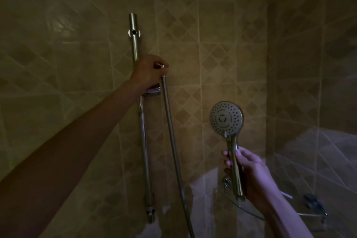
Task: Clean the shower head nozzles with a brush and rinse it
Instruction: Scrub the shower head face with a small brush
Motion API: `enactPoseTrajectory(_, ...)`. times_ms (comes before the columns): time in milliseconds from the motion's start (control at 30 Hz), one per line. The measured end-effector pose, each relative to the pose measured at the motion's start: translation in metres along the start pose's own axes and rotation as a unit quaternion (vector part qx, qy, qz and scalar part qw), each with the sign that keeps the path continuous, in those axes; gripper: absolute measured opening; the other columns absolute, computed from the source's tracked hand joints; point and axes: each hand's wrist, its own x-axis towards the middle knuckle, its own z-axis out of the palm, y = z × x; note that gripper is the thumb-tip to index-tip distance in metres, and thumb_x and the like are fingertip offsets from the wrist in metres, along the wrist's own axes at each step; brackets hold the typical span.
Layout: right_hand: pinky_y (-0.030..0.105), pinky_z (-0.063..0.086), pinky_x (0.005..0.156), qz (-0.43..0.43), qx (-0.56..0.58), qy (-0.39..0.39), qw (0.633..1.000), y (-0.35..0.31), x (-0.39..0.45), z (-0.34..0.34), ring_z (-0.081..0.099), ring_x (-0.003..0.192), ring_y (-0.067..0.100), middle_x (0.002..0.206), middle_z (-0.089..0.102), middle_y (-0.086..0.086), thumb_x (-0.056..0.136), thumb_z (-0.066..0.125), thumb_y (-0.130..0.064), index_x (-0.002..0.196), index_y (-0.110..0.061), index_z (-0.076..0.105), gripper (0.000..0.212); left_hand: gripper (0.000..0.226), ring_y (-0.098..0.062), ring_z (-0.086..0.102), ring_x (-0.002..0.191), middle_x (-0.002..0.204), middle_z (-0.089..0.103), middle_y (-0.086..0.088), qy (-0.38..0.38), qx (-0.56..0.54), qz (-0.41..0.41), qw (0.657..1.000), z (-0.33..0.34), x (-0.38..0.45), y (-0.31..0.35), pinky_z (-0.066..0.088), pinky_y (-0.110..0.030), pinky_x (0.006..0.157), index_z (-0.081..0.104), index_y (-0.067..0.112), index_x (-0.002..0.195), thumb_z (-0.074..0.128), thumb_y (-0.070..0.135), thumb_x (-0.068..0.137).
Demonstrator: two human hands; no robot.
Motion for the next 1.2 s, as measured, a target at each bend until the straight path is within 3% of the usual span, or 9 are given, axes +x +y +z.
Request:
enactPoseTrajectory(133, 0.035, 0.048, 0.074, -0.012, -0.006, 0.007, 1.0, -0.007, 0.003, 0.002, 0.063, 0.076, 0.018, 0.11, 0.071, 0.014, 0.094, 0.046, -0.012, 0.118, -0.008, 0.062, 0.029, 0.017, -0.021, 0.059, 0.074, 0.075, 0.063, -0.013, -0.022, 0.097, 0.038, 0.994, -0.008, 0.026, 0.007, 0.047, -0.033, 0.075, 0.069, -0.004, 0.095, 0.067, 0.0, 0.078)
enactPoseTrajectory(233, 0.035, 0.049, 0.076, -0.022, 0.004, 0.003, 1.0, -0.014, 0.004, 0.003, 0.063, 0.076, 0.018, 0.111, 0.071, 0.014, 0.095, 0.045, -0.012, 0.12, -0.008, 0.061, 0.03, 0.019, -0.029, 0.065, 0.091, 0.089, 0.069, -0.019, -0.042, 0.242, 0.065, 0.967, -0.012, 0.032, 0.006, 0.037, -0.021, 0.07, 0.073, -0.001, 0.092, 0.071, 0.004, 0.074)
enactPoseTrajectory(433, 0.032, 0.051, 0.07, -0.033, 0.03, -0.012, 0.999, -0.02, 0.003, -0.002, 0.063, 0.074, 0.017, 0.109, 0.07, 0.013, 0.093, 0.047, -0.014, 0.123, -0.004, 0.058, 0.033, 0.019, -0.028, 0.066, 0.097, 0.1, 0.073, -0.016, -0.144, 0.371, 0.077, 0.914, -0.013, 0.029, 0.004, 0.038, -0.022, 0.071, 0.075, 0.002, 0.092, 0.071, 0.008, 0.074)
enactPoseTrajectory(667, 0.033, 0.05, 0.072, -0.038, 0.038, -0.021, 0.998, -0.021, 0.001, -0.005, 0.061, 0.076, 0.018, 0.111, 0.068, 0.013, 0.094, 0.047, -0.013, 0.122, -0.004, 0.058, 0.032, 0.019, -0.026, 0.068, 0.091, 0.095, 0.075, -0.014, -0.202, 0.4, 0.095, 0.889, -0.017, 0.023, 0.01, 0.038, -0.022, 0.071, 0.076, 0.005, 0.091, 0.074, 0.012, 0.073)
enactPoseTrajectory(833, 0.034, 0.049, 0.073, -0.03, 0.034, -0.029, 0.999, -0.017, -0.001, -0.006, 0.062, 0.075, 0.017, 0.109, 0.068, 0.012, 0.09, 0.051, -0.016, 0.121, -0.006, 0.06, 0.034, 0.024, -0.025, 0.067, 0.098, 0.102, 0.074, -0.013, -0.182, 0.37, 0.077, 0.908, -0.02, 0.016, 0.006, 0.039, -0.023, 0.077, 0.075, 0.004, 0.097, 0.074, 0.016, 0.077)
enactPoseTrajectory(967, 0.035, 0.049, 0.073, -0.015, 0.035, -0.029, 0.999, -0.013, 0.0, -0.006, 0.063, 0.075, 0.017, 0.108, 0.069, 0.012, 0.087, 0.053, -0.016, 0.122, -0.005, 0.059, 0.037, 0.026, -0.029, 0.062, 0.108, 0.112, 0.07, -0.014, -0.181, 0.379, 0.09, 0.903, -0.019, 0.005, 0.001, 0.04, -0.029, 0.094, 0.073, 0.003, 0.103, 0.064, 0.021, 0.086)
enactPoseTrajectory(1067, 0.035, 0.049, 0.074, -0.014, 0.028, -0.031, 0.999, -0.013, 0.0, -0.004, 0.064, 0.075, 0.017, 0.107, 0.069, 0.012, 0.088, 0.052, -0.016, 0.123, -0.004, 0.058, 0.037, 0.03, -0.032, 0.063, 0.103, 0.108, 0.07, -0.018, -0.194, 0.379, 0.083, 0.901, -0.021, -0.005, 0.0, 0.047, -0.034, 0.088, 0.072, 0.002, 0.1, 0.055, 0.025, 0.092)
enactPoseTrajectory(1200, 0.035, 0.047, 0.074, -0.021, 0.036, -0.041, 0.998, -0.013, -0.005, 0.0, 0.063, 0.074, 0.017, 0.104, 0.068, 0.012, 0.088, 0.051, -0.014, 0.123, -0.002, 0.057, 0.038, 0.036, -0.037, 0.06, 0.103, 0.108, 0.066, -0.02, -0.215, 0.407, 0.081, 0.884, -0.019, -0.014, -0.001, 0.045, -0.038, 0.087, 0.067, 0.002, 0.097, 0.045, 0.03, 0.096)
